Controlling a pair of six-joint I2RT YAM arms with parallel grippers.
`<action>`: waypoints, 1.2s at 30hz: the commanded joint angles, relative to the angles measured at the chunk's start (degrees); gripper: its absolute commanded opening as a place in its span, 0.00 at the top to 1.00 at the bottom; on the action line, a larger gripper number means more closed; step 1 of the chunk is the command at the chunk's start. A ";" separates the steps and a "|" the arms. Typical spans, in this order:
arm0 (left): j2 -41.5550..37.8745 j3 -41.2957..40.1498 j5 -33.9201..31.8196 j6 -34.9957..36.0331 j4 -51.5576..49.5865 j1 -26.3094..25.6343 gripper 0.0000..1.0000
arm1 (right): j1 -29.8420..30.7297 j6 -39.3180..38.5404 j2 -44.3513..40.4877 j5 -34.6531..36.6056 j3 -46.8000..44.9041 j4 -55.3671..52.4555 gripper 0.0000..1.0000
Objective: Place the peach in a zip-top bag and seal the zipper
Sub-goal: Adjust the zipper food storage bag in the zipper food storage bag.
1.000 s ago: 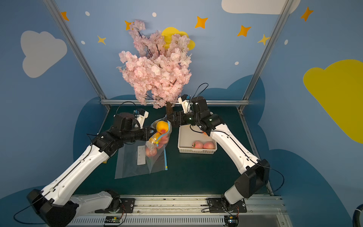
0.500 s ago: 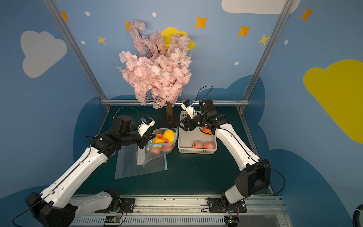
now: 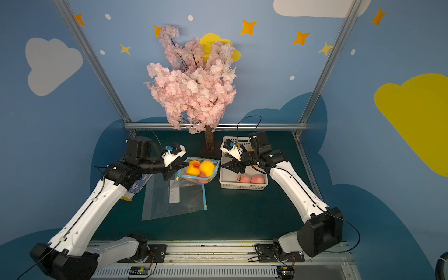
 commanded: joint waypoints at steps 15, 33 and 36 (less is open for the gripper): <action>2.92 -0.06 8.84 6.85 -2.27 0.59 0.97 | 4.83 -11.84 0.04 -13.34 -2.90 -0.73 0.67; -2.30 -8.90 2.32 -10.45 10.02 0.86 0.51 | 4.93 16.31 -7.61 -4.33 -13.51 21.18 1.00; -6.02 -12.60 -4.67 -17.88 15.61 1.19 0.25 | 4.77 25.41 -7.62 2.75 -14.72 24.37 1.00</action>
